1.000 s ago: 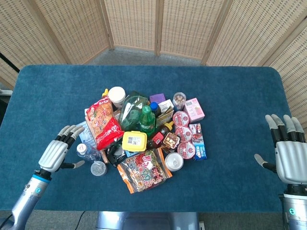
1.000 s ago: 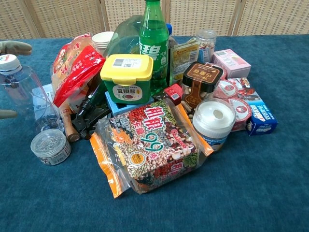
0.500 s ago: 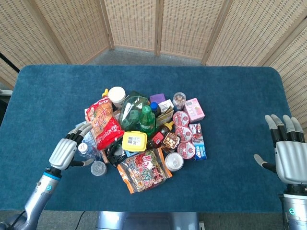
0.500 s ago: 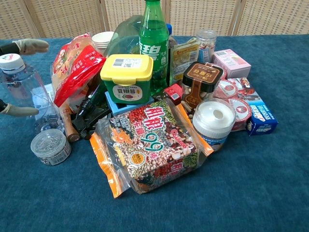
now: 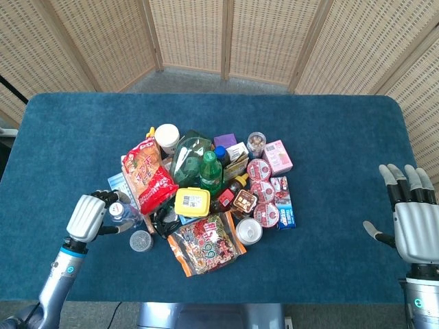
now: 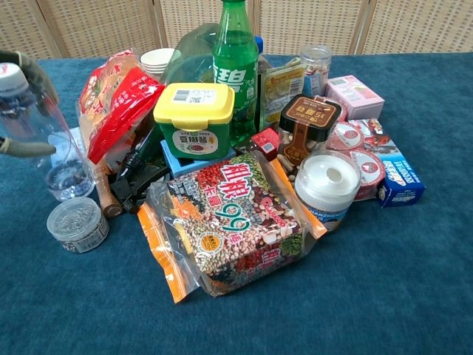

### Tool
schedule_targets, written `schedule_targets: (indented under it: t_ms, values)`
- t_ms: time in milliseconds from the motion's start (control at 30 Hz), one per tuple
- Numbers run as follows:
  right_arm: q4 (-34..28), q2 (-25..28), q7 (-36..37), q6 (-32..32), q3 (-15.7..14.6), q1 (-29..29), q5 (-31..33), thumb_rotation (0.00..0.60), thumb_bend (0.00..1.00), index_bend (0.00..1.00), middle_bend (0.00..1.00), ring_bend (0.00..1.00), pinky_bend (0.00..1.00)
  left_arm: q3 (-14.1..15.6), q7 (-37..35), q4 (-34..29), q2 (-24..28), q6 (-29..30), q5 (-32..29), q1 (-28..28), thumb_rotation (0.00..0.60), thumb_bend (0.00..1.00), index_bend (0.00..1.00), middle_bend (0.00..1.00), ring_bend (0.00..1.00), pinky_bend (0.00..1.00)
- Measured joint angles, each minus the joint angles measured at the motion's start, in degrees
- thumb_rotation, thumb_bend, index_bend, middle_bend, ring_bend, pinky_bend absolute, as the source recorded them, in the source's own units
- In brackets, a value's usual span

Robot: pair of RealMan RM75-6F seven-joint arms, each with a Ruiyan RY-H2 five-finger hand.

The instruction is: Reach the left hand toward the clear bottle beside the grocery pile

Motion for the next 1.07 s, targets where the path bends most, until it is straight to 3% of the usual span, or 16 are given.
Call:
schedule_targets:
  t_ms: [367,700,1067]
  values:
    - [-0.3,-0.2,-0.8,-0.1,-0.3,0.0,-0.1,0.590,0.00,0.00,0.00,0.00,0.00,-2.8,-0.1,-9.6,5.3,3.5,0.6,0.1,0.600,0.01,0.72,0.71,0.59,0.59]
    - [-0.5,-0.4,-1.6,-0.3,-0.4,0.2,0.4,0.588,0.00,0.00,0.00,0.00,0.00,-8.7,1.4,-21.6,13.6,4.9,-1.2,-0.7,0.600,0.01,0.73,0.71,0.59,0.59]
    - [-0.6,-0.7,-2.1,-0.3,-0.5,0.3,0.2,0.591,0.00,0.00,0.00,0.00,0.00,-11.8,3.0,-24.4,15.5,5.1,-2.9,-2.3,0.600,0.01,0.70,0.69,0.59,0.59]
